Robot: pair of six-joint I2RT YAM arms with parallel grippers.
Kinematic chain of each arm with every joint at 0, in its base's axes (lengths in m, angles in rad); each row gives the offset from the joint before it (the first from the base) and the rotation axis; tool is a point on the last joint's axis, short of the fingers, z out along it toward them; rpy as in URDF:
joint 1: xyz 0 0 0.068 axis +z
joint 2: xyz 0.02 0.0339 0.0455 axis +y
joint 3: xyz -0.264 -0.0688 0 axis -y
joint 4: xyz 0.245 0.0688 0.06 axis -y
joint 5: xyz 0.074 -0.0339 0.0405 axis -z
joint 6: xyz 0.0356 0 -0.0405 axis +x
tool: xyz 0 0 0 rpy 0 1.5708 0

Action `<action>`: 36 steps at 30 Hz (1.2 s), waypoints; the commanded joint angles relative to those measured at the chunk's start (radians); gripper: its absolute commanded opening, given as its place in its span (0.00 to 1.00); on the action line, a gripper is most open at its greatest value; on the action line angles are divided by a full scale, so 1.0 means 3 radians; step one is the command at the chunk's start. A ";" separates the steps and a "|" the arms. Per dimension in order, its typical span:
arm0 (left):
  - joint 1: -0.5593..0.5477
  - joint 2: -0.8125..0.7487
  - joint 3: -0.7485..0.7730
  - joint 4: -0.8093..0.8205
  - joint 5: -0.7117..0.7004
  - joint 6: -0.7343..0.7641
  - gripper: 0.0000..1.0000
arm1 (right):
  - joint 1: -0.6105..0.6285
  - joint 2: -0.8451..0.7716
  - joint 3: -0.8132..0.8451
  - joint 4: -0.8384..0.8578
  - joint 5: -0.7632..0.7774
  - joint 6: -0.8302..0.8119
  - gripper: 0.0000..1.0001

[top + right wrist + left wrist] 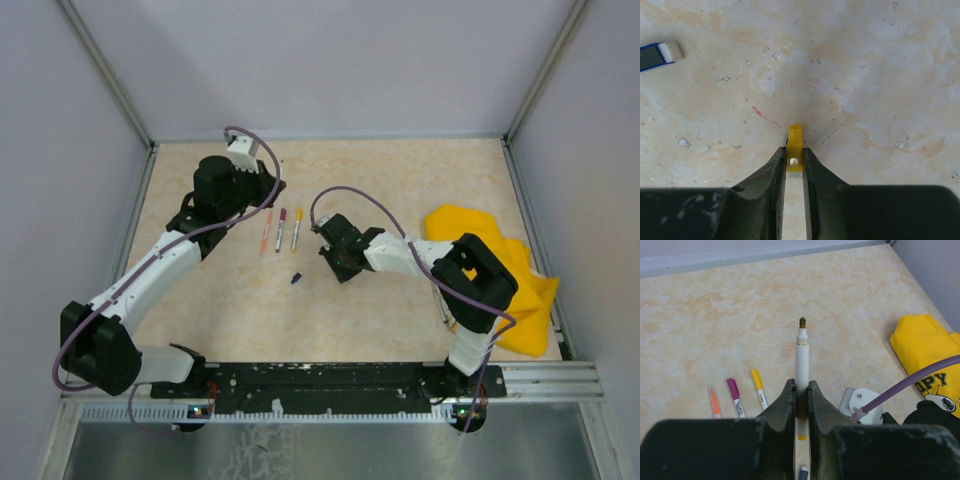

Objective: Insert the pens into the pen caps
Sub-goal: Insert the pen cap onto the pen.

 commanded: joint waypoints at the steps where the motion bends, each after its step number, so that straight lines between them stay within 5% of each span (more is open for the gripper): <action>1: 0.0004 0.0005 0.0106 0.0038 0.0043 -0.0003 0.00 | 0.0032 0.0020 0.0148 0.0017 -0.0034 -0.0112 0.15; 10: 0.0002 -0.0073 0.0060 0.0073 -0.0078 0.0056 0.00 | 0.0102 -0.0392 -0.0112 0.0188 -0.0683 -0.0919 0.12; 18: 0.0003 -0.0101 0.0031 0.0103 -0.0092 0.0069 0.00 | 0.0299 -0.0399 -0.0042 -0.0221 -0.0861 -0.1784 0.14; 26: 0.0003 -0.0112 0.0013 0.0124 -0.0083 0.0074 0.00 | 0.0448 -0.0104 0.0021 -0.0333 -0.0816 -0.1868 0.23; 36: 0.0003 -0.0088 0.0018 0.0129 -0.0050 0.0067 0.00 | 0.0474 -0.0522 -0.0072 -0.0140 -0.0774 -0.1599 0.38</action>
